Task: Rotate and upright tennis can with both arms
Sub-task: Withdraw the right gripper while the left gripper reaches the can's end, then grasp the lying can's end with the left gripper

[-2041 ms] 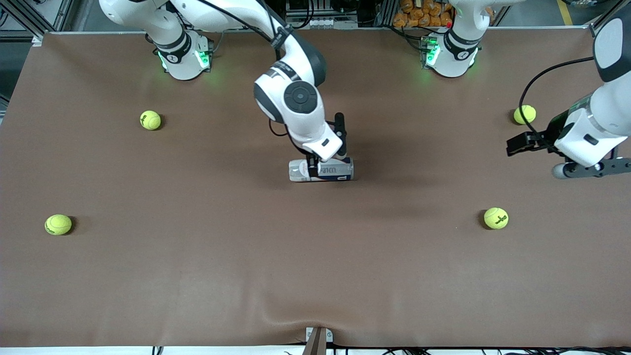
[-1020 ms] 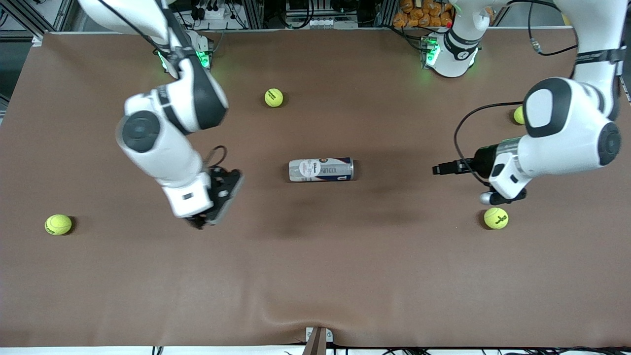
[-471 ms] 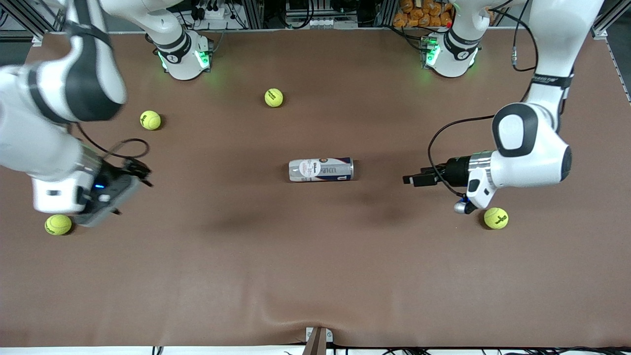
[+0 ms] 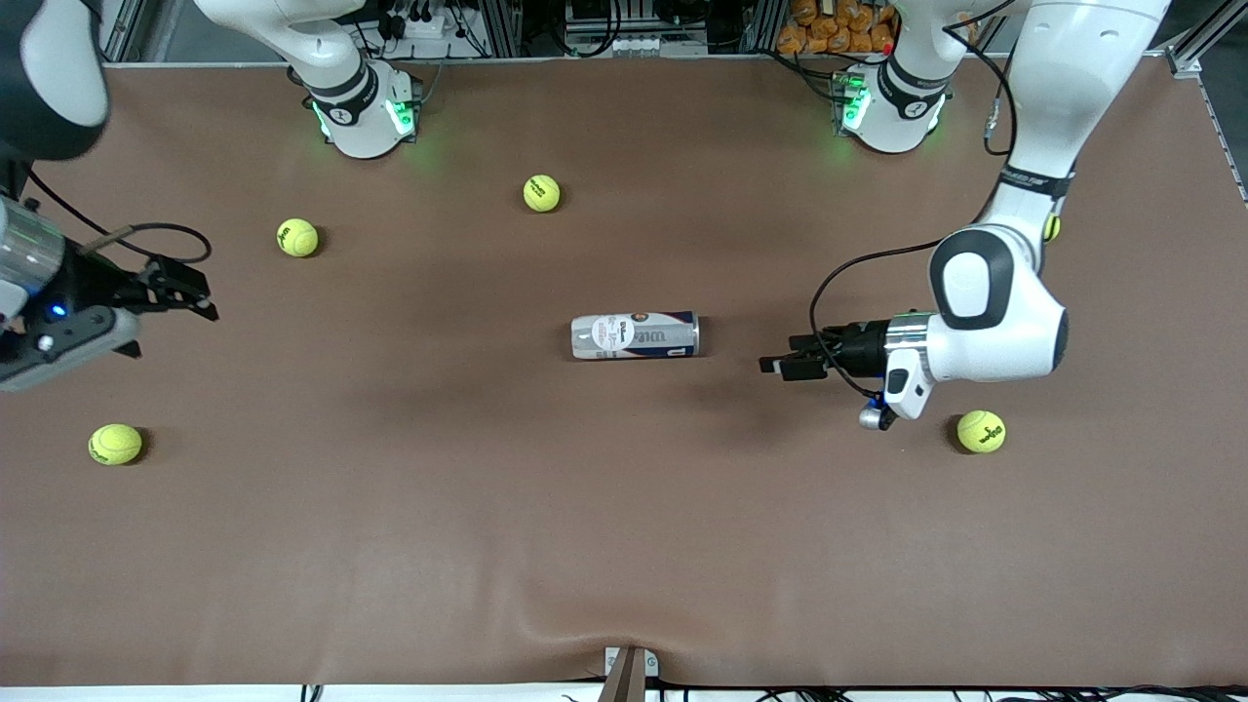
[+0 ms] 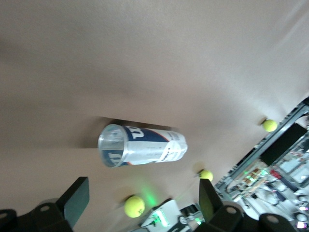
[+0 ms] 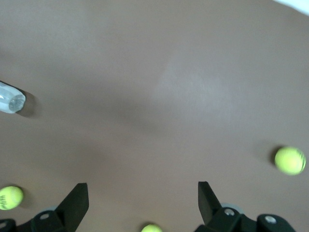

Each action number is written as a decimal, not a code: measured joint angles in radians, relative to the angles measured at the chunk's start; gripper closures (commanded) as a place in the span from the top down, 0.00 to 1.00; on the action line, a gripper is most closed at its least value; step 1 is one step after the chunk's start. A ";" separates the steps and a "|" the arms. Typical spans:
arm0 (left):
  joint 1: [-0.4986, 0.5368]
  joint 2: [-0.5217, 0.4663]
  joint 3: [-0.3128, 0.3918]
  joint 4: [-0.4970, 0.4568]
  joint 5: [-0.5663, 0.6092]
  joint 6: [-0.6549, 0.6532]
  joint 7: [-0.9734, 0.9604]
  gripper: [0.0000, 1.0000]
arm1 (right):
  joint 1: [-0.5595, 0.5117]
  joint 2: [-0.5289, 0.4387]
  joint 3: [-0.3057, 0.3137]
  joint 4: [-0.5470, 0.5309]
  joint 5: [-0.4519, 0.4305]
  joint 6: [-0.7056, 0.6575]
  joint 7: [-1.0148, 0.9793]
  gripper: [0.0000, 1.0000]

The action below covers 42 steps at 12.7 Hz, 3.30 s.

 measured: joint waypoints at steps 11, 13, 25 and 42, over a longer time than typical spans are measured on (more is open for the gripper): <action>-0.048 0.100 -0.003 -0.163 -0.465 0.088 0.716 1.00 | -0.169 -0.126 0.118 -0.001 -0.047 -0.210 0.365 1.00; -0.048 0.127 -0.013 -0.166 -0.508 0.088 0.785 1.00 | -0.170 -0.129 0.120 0.000 -0.048 -0.220 0.413 1.00; -0.046 0.214 -0.048 -0.171 -0.570 -0.006 0.909 0.83 | -0.170 -0.139 0.125 0.061 -0.074 -0.244 0.455 1.00; -0.054 0.252 -0.076 -0.154 -0.644 -0.018 0.910 0.09 | -0.170 -0.124 0.130 0.064 -0.078 -0.242 0.460 1.00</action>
